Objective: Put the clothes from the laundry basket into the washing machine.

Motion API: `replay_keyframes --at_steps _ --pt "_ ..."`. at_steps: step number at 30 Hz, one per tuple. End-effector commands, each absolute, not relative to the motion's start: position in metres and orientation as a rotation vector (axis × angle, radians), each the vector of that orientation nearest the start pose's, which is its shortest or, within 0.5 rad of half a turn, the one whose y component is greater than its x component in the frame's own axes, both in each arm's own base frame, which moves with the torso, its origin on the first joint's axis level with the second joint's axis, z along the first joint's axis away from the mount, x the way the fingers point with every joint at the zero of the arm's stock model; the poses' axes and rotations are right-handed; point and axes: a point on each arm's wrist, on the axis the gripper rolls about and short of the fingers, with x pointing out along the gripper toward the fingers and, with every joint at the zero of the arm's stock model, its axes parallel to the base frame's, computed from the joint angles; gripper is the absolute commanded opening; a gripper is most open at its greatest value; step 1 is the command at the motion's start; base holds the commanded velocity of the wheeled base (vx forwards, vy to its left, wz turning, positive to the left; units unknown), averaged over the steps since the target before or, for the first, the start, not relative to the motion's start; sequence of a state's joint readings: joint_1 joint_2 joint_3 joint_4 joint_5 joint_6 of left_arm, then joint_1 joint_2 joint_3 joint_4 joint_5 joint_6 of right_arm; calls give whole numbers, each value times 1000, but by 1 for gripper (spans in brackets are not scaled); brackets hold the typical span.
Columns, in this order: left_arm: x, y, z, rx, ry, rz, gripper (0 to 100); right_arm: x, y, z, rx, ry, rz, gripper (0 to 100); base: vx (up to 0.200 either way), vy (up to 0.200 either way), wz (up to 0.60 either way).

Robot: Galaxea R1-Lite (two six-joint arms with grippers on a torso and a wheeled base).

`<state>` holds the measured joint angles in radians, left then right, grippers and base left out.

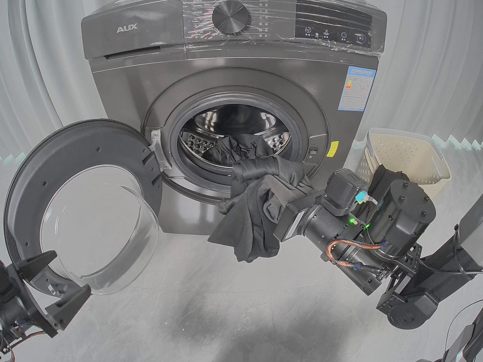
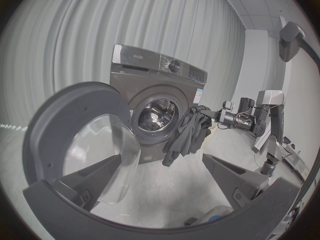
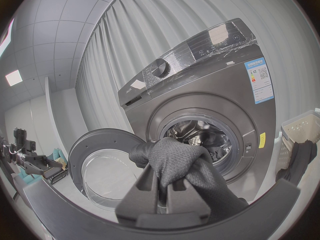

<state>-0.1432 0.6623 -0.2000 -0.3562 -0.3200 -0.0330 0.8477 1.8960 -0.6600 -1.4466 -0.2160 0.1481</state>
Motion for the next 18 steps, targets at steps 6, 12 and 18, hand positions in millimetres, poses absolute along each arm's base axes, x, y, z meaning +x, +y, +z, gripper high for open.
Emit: replay_keyframes --at_steps 6,12,18 --pt "136 -46 142 -47 335 -613 100 222 246 175 267 -162 652 0 0 0 0" --pt "157 -59 131 -38 370 -653 100 223 247 176 270 -168 652 0 0 0 0" --pt "177 -70 126 -41 411 -711 100 222 249 175 272 -170 658 0 0 0 0"
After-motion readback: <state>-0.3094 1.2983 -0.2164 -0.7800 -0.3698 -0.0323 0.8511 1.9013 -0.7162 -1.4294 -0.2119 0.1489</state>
